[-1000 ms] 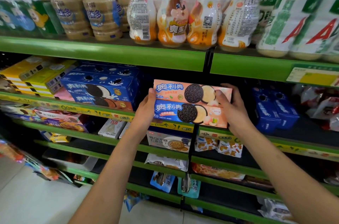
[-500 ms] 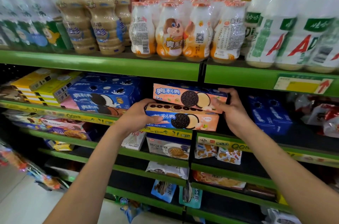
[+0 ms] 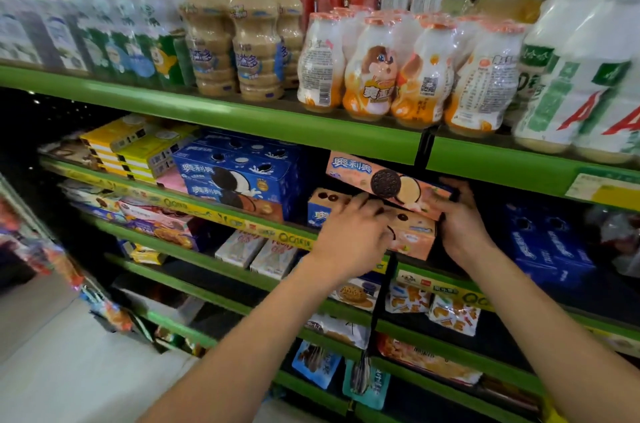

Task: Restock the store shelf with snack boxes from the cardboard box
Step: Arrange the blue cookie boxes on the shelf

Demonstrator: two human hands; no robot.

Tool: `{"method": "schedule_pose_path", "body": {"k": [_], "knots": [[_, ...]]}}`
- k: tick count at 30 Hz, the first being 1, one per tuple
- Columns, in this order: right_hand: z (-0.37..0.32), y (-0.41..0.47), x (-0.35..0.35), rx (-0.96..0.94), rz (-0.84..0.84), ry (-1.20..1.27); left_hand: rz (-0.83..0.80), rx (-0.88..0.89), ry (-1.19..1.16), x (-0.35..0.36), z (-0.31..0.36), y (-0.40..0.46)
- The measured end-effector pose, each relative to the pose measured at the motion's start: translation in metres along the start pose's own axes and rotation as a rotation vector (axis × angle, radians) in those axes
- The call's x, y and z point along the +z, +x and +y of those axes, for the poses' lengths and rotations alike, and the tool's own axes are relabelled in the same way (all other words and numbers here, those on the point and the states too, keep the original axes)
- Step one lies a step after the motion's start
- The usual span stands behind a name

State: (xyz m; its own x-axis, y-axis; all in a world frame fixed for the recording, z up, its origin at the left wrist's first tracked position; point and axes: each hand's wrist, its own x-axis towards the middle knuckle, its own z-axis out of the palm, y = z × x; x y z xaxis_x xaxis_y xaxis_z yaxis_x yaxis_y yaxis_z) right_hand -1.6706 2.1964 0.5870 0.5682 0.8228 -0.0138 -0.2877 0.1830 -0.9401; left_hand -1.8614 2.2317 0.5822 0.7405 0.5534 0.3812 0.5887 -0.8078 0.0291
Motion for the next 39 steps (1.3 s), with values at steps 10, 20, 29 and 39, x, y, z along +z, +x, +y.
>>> {"method": "schedule_pose_path", "body": {"k": [10, 20, 29, 39], "knots": [[0.0, 0.021, -0.003, 0.033, -0.161, -0.317, 0.086, -0.049, -0.024, 0.024, -0.01, -0.02], [0.011, 0.031, 0.021, -0.008, -0.288, -0.624, 0.151, -0.058, -0.051, 0.022, -0.02, -0.032], [0.009, 0.032, 0.031, 0.047, -0.367, -0.658, 0.087, -0.07, -0.116, 0.023, -0.022, -0.032], [0.011, 0.025, 0.032, 0.028, -0.325, -0.645, 0.069, -0.103, -0.13, 0.02, -0.02, -0.03]]}}
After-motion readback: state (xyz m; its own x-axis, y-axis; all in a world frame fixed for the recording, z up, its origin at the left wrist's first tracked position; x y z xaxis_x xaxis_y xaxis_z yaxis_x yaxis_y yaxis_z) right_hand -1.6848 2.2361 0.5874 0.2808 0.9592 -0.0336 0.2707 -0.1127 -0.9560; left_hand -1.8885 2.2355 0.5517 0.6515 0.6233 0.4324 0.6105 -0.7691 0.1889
